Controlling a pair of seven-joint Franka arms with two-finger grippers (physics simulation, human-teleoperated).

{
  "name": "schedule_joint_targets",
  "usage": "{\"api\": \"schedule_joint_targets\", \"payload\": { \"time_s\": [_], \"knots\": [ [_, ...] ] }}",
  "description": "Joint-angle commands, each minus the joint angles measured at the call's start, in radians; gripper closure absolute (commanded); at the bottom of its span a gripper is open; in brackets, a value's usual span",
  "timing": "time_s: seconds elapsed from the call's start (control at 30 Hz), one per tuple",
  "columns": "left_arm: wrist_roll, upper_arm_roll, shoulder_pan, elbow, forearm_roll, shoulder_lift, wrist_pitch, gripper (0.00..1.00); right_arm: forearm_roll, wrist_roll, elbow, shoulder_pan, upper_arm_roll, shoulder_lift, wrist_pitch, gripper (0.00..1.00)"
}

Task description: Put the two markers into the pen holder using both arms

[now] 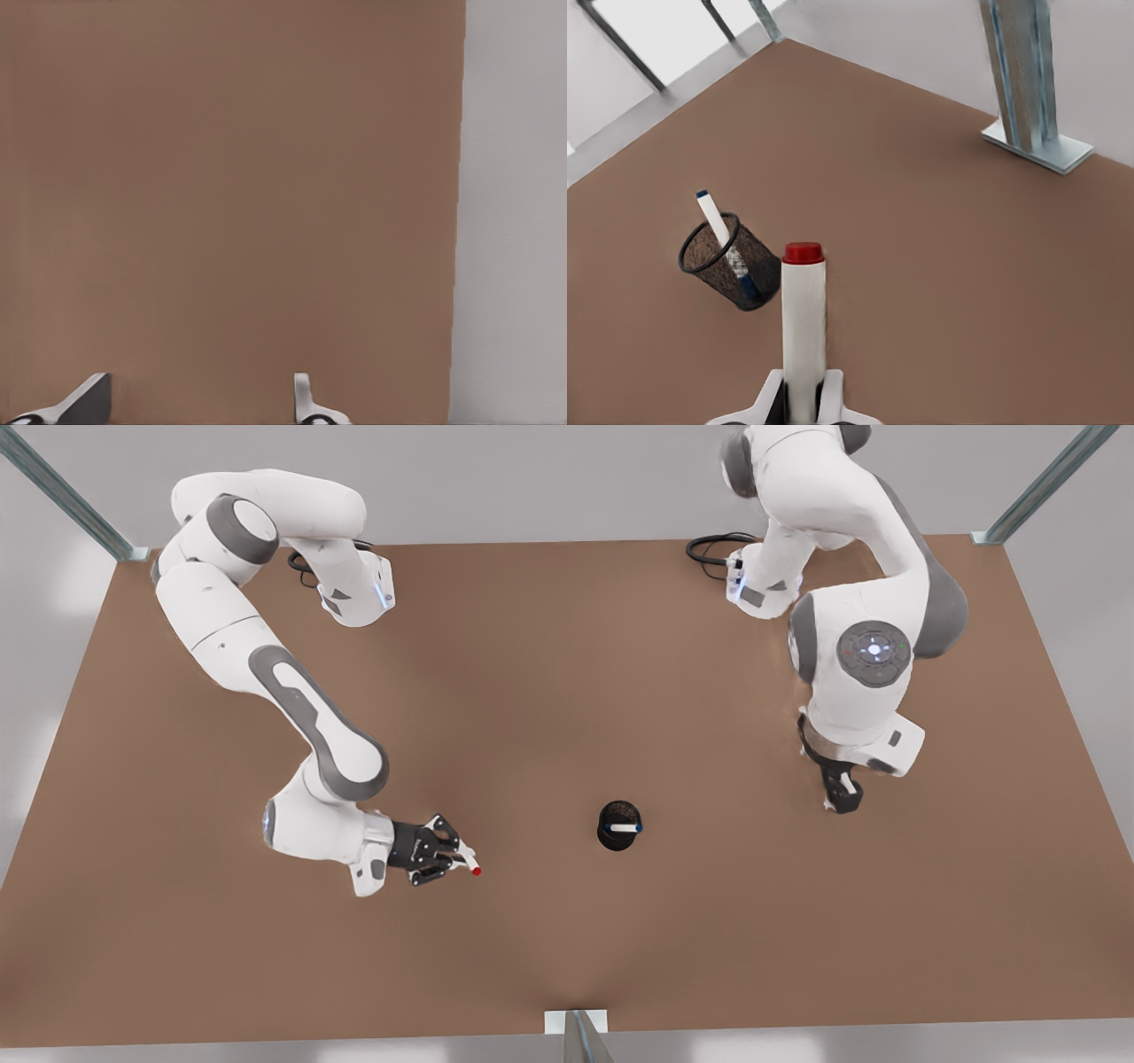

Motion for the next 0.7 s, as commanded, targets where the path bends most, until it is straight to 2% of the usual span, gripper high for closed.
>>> {"api": "schedule_joint_targets", "payload": {
  "time_s": [0.0,0.03,0.07,0.1,0.13,0.27,0.37,0.47,0.67],
  "knots": [
    [1.575,-0.614,0.508,0.145,0.079,-0.102,-0.432,0.00,0.000,-0.072,0.086,0.090,0.007,0.020,0.036,0.72],
    [1.654,-1.021,0.737,0.151,0.319,-0.137,-0.393,0.00,0.000,-0.075,0.100,0.129,0.007,0.023,0.079,0.72],
    [1.799,-1.119,0.778,-0.010,0.430,-0.246,-0.245,0.00,-0.001,-0.106,0.107,0.185,0.007,0.024,0.178,0.72],
    [1.816,-1.112,0.773,-0.121,0.433,-0.320,-0.205,0.00,-0.003,-0.118,0.113,0.225,0.007,0.036,0.251,0.72],
    [1.778,-1.110,0.776,-0.098,0.429,-0.317,-0.271,0.00,-0.003,-0.128,0.113,0.254,0.008,0.038,0.301,0.72],
    [1.773,-1.116,0.778,-0.096,0.426,-0.328,-0.329,0.00,-0.003,-0.128,0.158,0.399,0.007,0.105,0.528,0.72],
    [1.724,-1.161,0.781,-0.092,0.430,-0.328,-0.357,0.00,-0.003,-0.123,0.212,0.461,0.008,0.150,0.614,0.72],
    [1.722,-1.161,0.782,-0.090,0.432,-0.328,-0.357,0.00,-0.004,-0.123,0.222,0.492,0.007,0.181,0.663,0.72],
    [1.722,-1.159,0.782,-0.090,0.432,-0.326,-0.357,0.00,-0.004,-0.121,0.158,0.515,0.007,0.193,0.765,0.72]
  ]
}}
